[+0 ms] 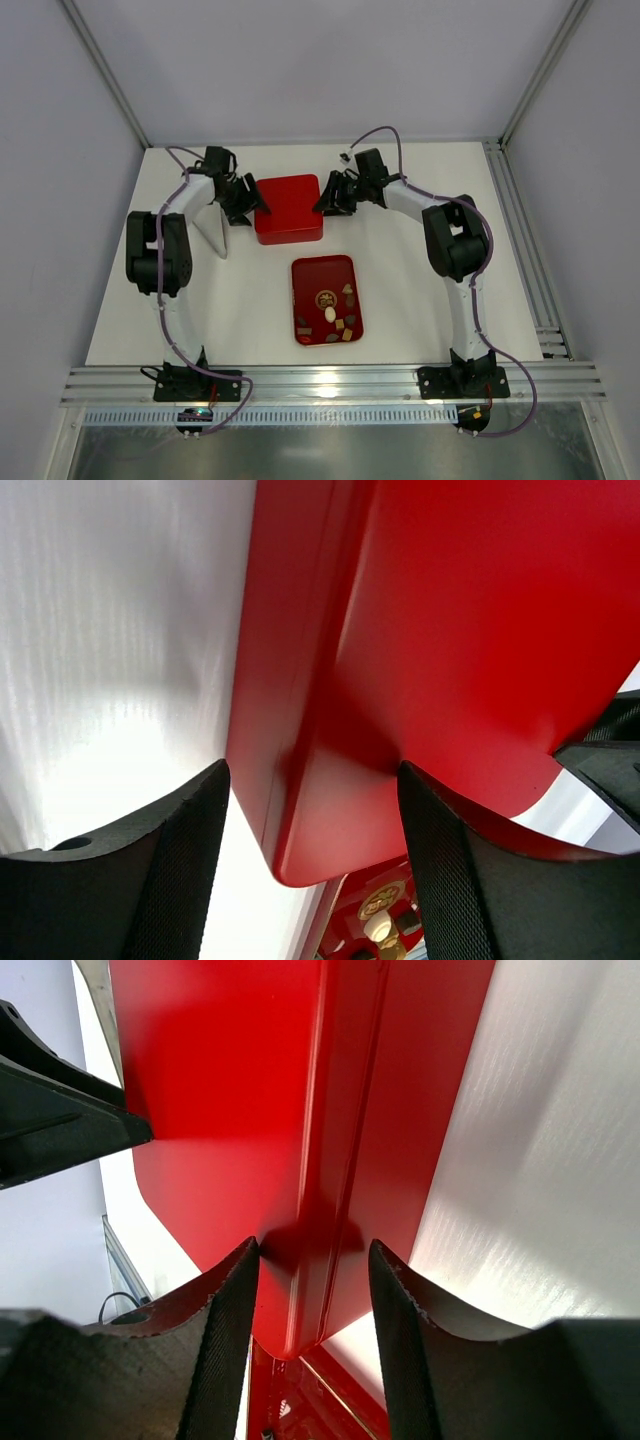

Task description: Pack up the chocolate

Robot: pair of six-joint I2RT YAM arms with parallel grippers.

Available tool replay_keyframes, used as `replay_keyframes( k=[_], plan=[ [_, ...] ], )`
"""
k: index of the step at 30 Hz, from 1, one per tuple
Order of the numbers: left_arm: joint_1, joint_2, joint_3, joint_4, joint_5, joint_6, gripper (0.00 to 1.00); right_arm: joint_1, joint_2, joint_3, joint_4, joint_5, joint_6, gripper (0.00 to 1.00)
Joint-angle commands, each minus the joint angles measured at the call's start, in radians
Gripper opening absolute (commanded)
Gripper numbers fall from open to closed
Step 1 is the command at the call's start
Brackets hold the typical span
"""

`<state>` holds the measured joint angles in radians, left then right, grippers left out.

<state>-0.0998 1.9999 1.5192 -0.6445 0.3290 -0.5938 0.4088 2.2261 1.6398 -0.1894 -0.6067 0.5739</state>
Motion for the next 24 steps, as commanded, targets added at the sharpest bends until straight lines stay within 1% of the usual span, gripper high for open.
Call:
replay_keyframes(
  k=[1,8,11,15,19,21,22,23,24],
  plan=[
    [-0.032,0.071,-0.007,-0.055,-0.122,0.037,0.66,0.015,0.029,-0.029,-0.053,0.077,-0.039,0.48],
    [-0.055,0.105,-0.036,-0.060,-0.162,0.048,0.63,0.018,0.014,-0.138,0.024,0.081,-0.008,0.45],
    [-0.054,0.117,-0.047,-0.060,-0.169,0.051,0.61,0.022,0.006,-0.195,0.059,0.076,0.004,0.43],
    [-0.055,0.132,-0.051,-0.063,-0.177,0.052,0.55,0.027,-0.006,-0.224,0.079,0.078,0.010,0.42],
    [-0.055,0.149,-0.063,-0.070,-0.182,0.054,0.53,0.028,-0.045,-0.264,0.119,0.062,0.021,0.41],
    [-0.055,0.154,-0.065,-0.072,-0.183,0.057,0.53,0.030,-0.057,-0.281,0.130,0.064,0.024,0.44],
    [-0.055,0.157,-0.063,-0.073,-0.183,0.061,0.54,0.028,-0.063,-0.279,0.130,0.067,0.020,0.48],
    [-0.055,0.157,-0.059,-0.076,-0.183,0.063,0.58,0.025,-0.068,-0.264,0.128,0.076,0.018,0.51],
    [-0.057,0.157,-0.054,-0.080,-0.185,0.068,0.60,0.024,-0.065,-0.255,0.127,0.077,0.017,0.55]
  ],
)
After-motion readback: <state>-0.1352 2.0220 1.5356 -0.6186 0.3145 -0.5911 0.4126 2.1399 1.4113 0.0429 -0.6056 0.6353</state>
